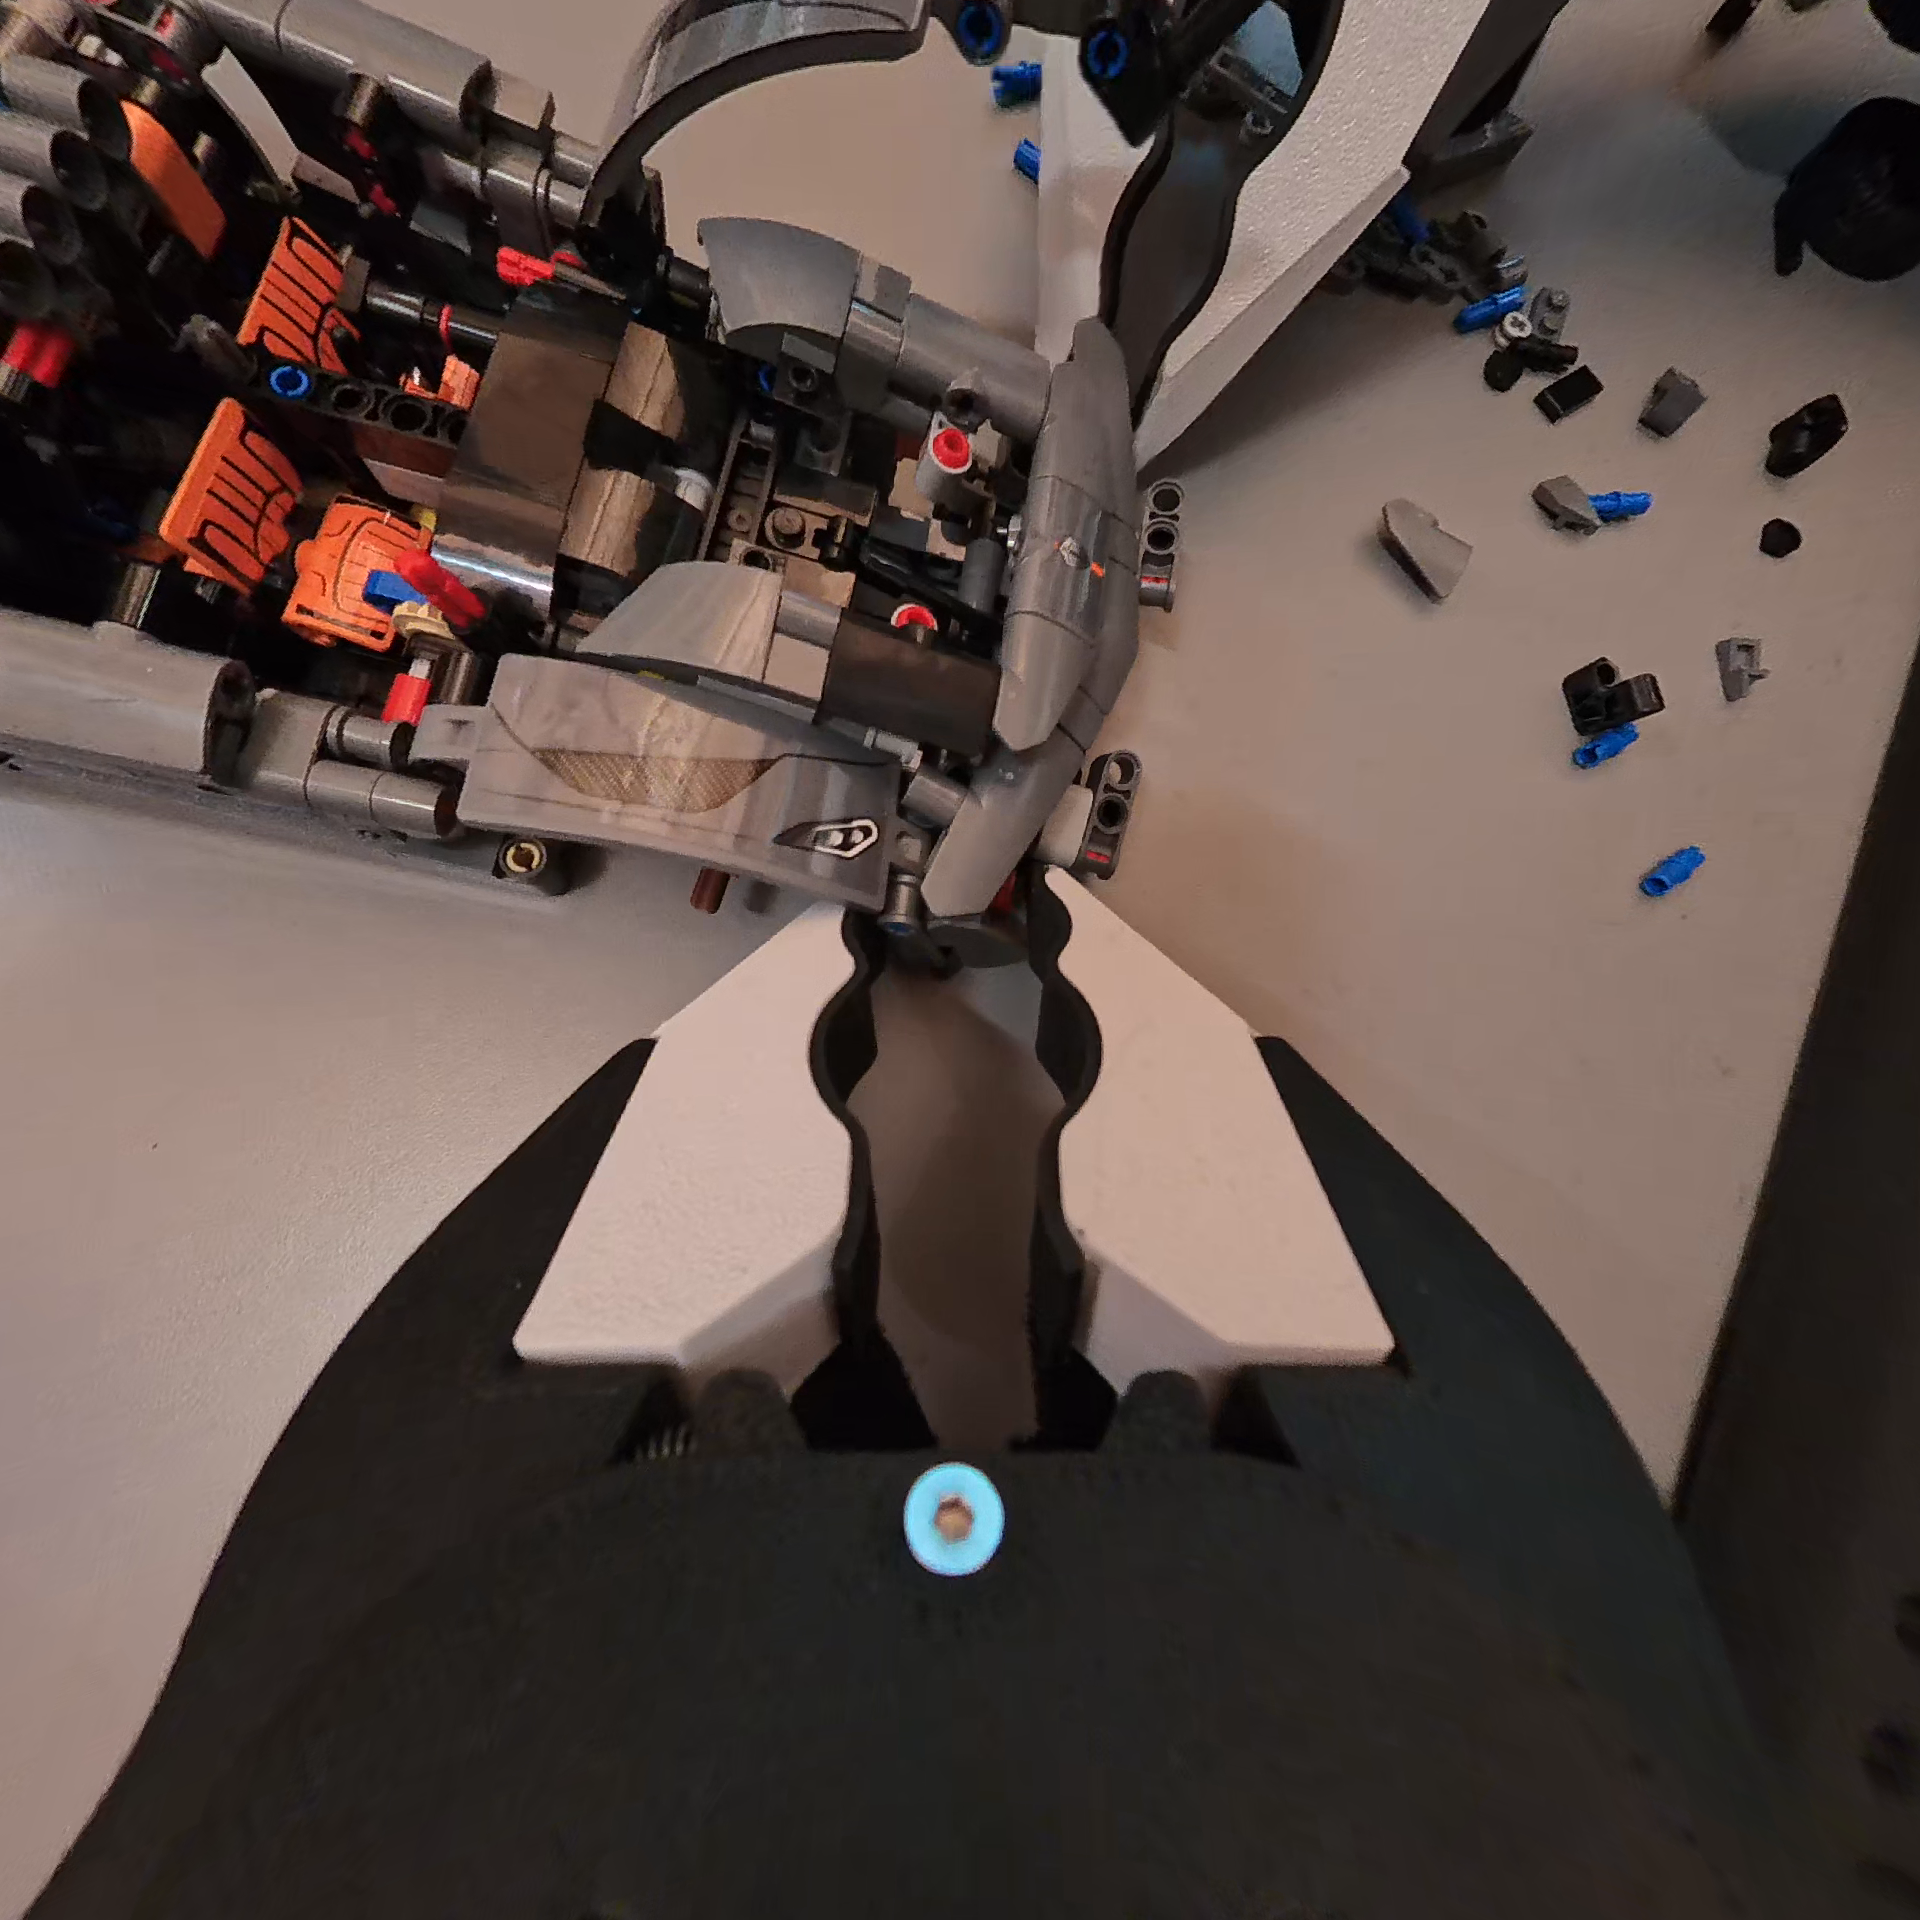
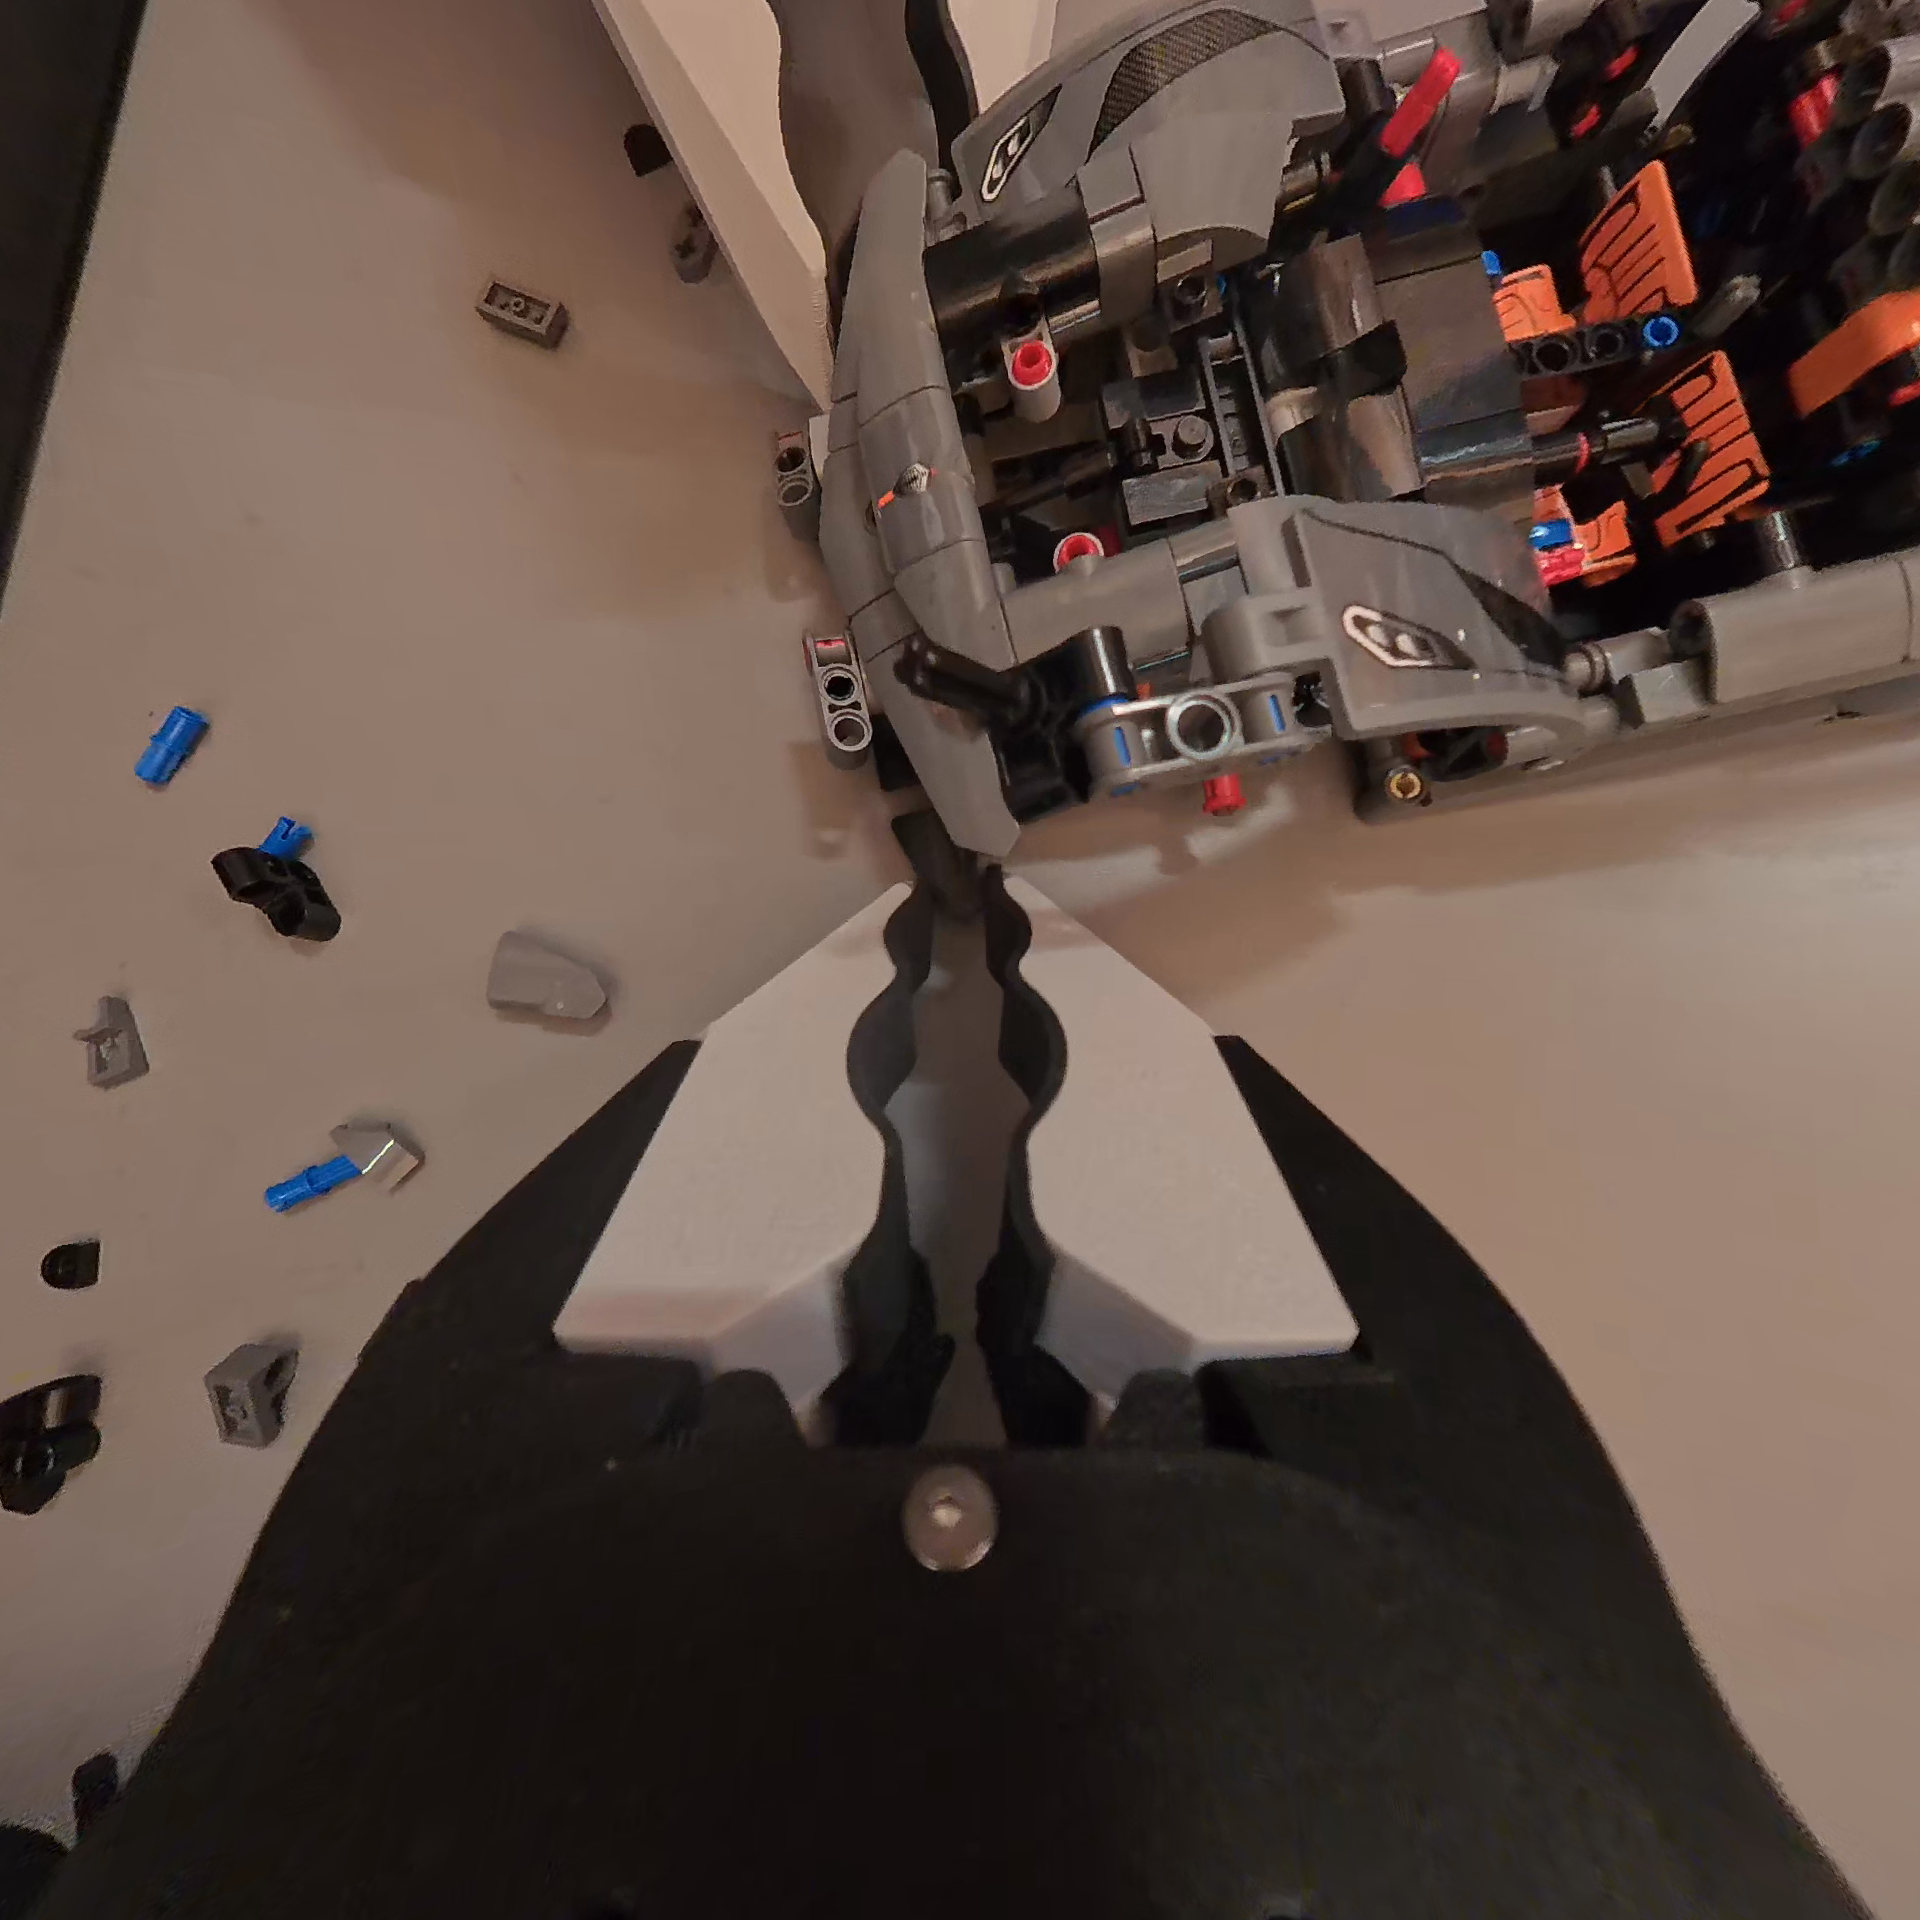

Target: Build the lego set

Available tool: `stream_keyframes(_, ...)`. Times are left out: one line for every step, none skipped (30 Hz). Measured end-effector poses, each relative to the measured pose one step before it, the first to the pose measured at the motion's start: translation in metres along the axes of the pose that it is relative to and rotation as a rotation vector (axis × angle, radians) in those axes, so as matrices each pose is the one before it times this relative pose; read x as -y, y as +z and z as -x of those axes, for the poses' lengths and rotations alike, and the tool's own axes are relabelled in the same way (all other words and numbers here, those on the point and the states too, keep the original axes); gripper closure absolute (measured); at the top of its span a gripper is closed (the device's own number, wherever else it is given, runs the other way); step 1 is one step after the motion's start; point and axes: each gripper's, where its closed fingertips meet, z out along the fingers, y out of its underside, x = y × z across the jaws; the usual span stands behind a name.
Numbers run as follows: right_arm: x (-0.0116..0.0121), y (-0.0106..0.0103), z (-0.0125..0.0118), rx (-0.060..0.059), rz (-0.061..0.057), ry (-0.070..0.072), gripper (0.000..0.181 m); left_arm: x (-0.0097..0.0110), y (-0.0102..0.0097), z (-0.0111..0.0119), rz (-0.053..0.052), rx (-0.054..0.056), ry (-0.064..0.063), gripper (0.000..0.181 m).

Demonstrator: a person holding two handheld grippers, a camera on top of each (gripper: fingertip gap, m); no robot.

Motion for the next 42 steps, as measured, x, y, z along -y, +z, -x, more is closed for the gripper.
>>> stream_keyframes(0.00029,0.00034,0.00002,0.0009,0.0025,-0.0042,0.174,0.00004,0.00002,0.0001,-0.0021,-0.0005,0.0001,0.158)
stream_keyframes(0.00024,0.00027,0.00026,0.0044,0.002,0.0004,0.174,-0.00001,0.00003,0.00012,-0.0012,-0.0005,0.0012,0.158)
stream_keyframes(0.00023,0.00028,0.00028,0.0053,-0.0003,0.0026,0.174,0.00005,0.0,0.00019,-0.0013,-0.0011,-0.003,0.158)
stream_keyframes(0.00015,0.00027,0.00028,0.0066,-0.0016,0.0067,0.174,0.0,-0.00004,0.00004,-0.0001,0.0001,-0.0016,0.159)
stream_keyframes(0.00018,0.00038,0.00031,0.0081,-0.0018,0.0101,0.174,-0.00026,0.00007,0.00008,0.0007,0.0027,0.0049,0.159)
stream_keyframes(0.00039,0.00029,0.00032,0.0059,-0.0021,0.0074,0.174,0.00003,0.00001,0.00002,0.0006,0.0022,0.0017,0.159)
stream_keyframes(0.00026,0.0004,0.00022,0.0018,-0.0012,0.0031,0.174,-0.00005,0.00001,0.00002,0.0004,0.001,0.0003,0.159)
stream_keyframes(0.00014,0.00013,0.00021,-0.0003,0.0002,0.0011,0.174,-0.00005,-0.00003,0.00001,-0.0017,-0.0009,0.0008,0.159)
stream_keyframes(0.00014,0.00013,0.00008,0.0003,0.0006,0.0025,0.174,0.00002,-0.00001,0.00011,-0.0028,-0.0029,-0.0027,0.159)
stream_keyframes(0.00044,0.00032,0.00001,0.0004,-0.0005,0.003,0.174,0.0,-0.0001,0.00003,-0.0017,-0.0028,-0.0031,0.159)
stream_keyframes(0.00033,0.00028,0.00004,0.0006,-0.0023,0.0025,0.174,-0.00003,-0.00008,0.0001,-0.0014,-0.0022,-0.0015,0.159)
stream_keyframes(0.00019,0.0001,0.00003,0.0031,-0.0027,0.0055,0.174,0.00002,-0.0001,-0.00003,-0.0011,-0.0014,-0.0009,0.159)
stream_keyframes(0.00012,0.00022,0.00008,0.0031,-0.0015,0.0066,0.174,-0.00003,0.00002,0.00006,0.0,0.001,0.002,0.159)
stream_keyframes(0.00043,0.0003,0.00007,0.0015,0.0001,0.006,0.174,-0.00009,-0.00002,0.0,0.0001,0.0011,0.0022,0.159)
stream_keyframes(0.00029,0.00038,0.0002,0.0009,0.0013,0.0066,0.174,0.00003,-0.00005,0.00005,-0.0007,-0.0009,0.0,0.159)
stream_keyframes(0.00026,0.00021,0.00025,0.0017,0.0014,0.0082,0.174,-0.00002,-0.00008,0.00004,-0.0015,-0.0024,-0.0021,0.159)
stream_keyframes(0.00034,0.00037,0.00018,0.0029,-0.0018,0.0074,0.174,-0.00002,-0.00004,0.00009,-0.0004,-0.0021,-0.0037,0.16)
stream_keyframes(0.00037,0.00029,0.00013,0.0019,-0.0052,0.0022,0.174,-0.00015,-0.00022,-0.0001,0.0005,-0.0005,0.0016,0.16)
stream_keyframes(0.00013,0.00002,-0.00001,-0.0005,-0.0074,0.0026,0.174,0.00003,0.00001,0.00008,-0.0005,0.0003,0.0018,0.16)
stream_keyframes(0.00009,-0.00015,-0.00012,-0.0024,-0.0098,0.0056,0.174,-0.00002,-0.00001,-0.00004,0.0001,0.0,-0.0006,0.16)
stream_keyframes(-0.00012,-0.00054,-0.00008,-0.0019,-0.0089,0.0018,0.174,0.00008,0.0,0.00015,-0.0016,0.001,0.0019,0.16)
stream_keyframes(-0.00068,-0.00123,0.00007,0.004,-0.0024,0.0048,0.173,0.00027,0.00026,-0.00006,-0.0032,0.0006,0.0033,0.16)
stream_keyframes(-0.00157,-0.00162,-0.00036,0.0062,0.0058,0.009,0.173,0.00047,0.00055,-0.0005,-0.0026,-0.0016,0.0048,0.16)
stream_keyframes(-0.00179,-0.00194,-0.00105,-0.0017,0.006,0.0041,0.173,0.00044,0.00062,-0.00049,-0.0009,-0.0009,0.0026,0.16)
stream_keyframes(-0.00155,-0.00195,-0.0012,-0.0075,0.0034,-0.0011,0.173,0.00036,0.0003,-0.00016,0.0001,0.0001,0.003,0.16)
stream_keyframes(-0.00171,-0.00171,-0.00102,-0.007,0.0059,0.0013,0.175,0.00018,-0.00001,0.00002,-0.0005,-0.0008,0.0008,0.16)
stream_keyframes(-0.00114,-0.00111,-0.00069,-0.0061,0.0045,-0.0005,0.179,0.00012,0.00006,0.0001,-0.002,-0.0014,-0.0005,0.16)
stream_keyframes(-0.00016,-0.00003,-0.00008,-0.0061,0.0015,-0.0075,0.181,0.00002,-0.0001,-0.00001,-0.0011,-0.0016,-0.0003,0.16)
stream_keyframes(-0.00001,0.00098,0.0,-0.0067,0.0033,-0.0104,0.181,0.00004,-0.00001,0.00005,-0.0001,-0.001,-0.0005,0.16)
stream_keyframes(0.00026,0.00113,0.00028,-0.0026,0.0038,-0.0058,0.181,0.0,-0.00007,0.00006,-0.0009,-0.0001,-0.0004,0.16)
stream_keyframes(0.00036,0.0006,0.00038,0.0033,0.0015,0.0014,0.181,-0.00013,-0.00007,0.00007,-0.0008,0.0,-0.0012,0.16)
stream_keyframes(0.00016,0.00012,0.00023,0.0028,0.0005,0.0024,0.181,-0.00003,-0.00012,-0.00001,-0.0007,-0.0009,-0.0016,0.16)
stream_keyframes(0.00003,0.00004,-0.00009,-0.0001,-0.0023,0.0002,0.181,0.00001,-0.00007,0.00007,-0.0009,0.0,-0.0003,0.16)
stream_keyframes(0.00004,-0.00001,-0.00004,-0.0001,-0.0036,0.0021,0.181,-0.00001,0.00003,0.00005,0.0002,0.0008,0.001,0.16)
stream_keyframes(-0.00002,-0.00006,0.00001,0.0015,-0.0025,0.0055,0.181,-0.00006,0.0,-0.00004,-0.0001,0.001,0.0018,0.16)
stream_keyframes(0.00014,0.00006,-0.00001,0.0004,-0.0005,0.0034,0.181,0.00013,-0.00001,0.00002,-0.0003,0.0007,0.001,0.16)
stream_keyframes(0.00008,0.0,0.00007,-0.0018,0.0004,-0.0009,0.181,-0.00009,-0.00008,-0.00001,0.0002,-0.0001,-0.0006,0.16)
stream_keyframes(0.00003,0.00003,0.00005,-0.0006,-0.0002,0.0006,0.181,-0.00009,-0.00005,0.00002,-0.0005,-0.0009,-0.0027,0.16)
stream_keyframes(0.00012,0.00006,0.00009,0.0009,-0.0003,0.0026,0.181,0.00004,-0.00005,-0.00001,-0.0005,-0.0008,-0.0023,0.16)
stream_keyframes(0.00013,0.00009,0.0,-0.001,-0.0009,-0.0009,0.181,-0.00007,-0.00008,-0.00007,-0.0002,-0.0001,-0.0002,0.16)
stream_keyframes(0.0,-0.00005,-0.00001,0.0,-0.0011,-0.0004,0.181,0.00003,-0.00002,-0.00003,-0.0006,-0.0005,0.0,0.16)
stream_keyframes(0.00009,0.0,-0.00002,0.0025,-0.0001,0.0035,0.181,-0.00001,0.0,0.00001,-0.0008,-0.0018,-0.0023,0.16)
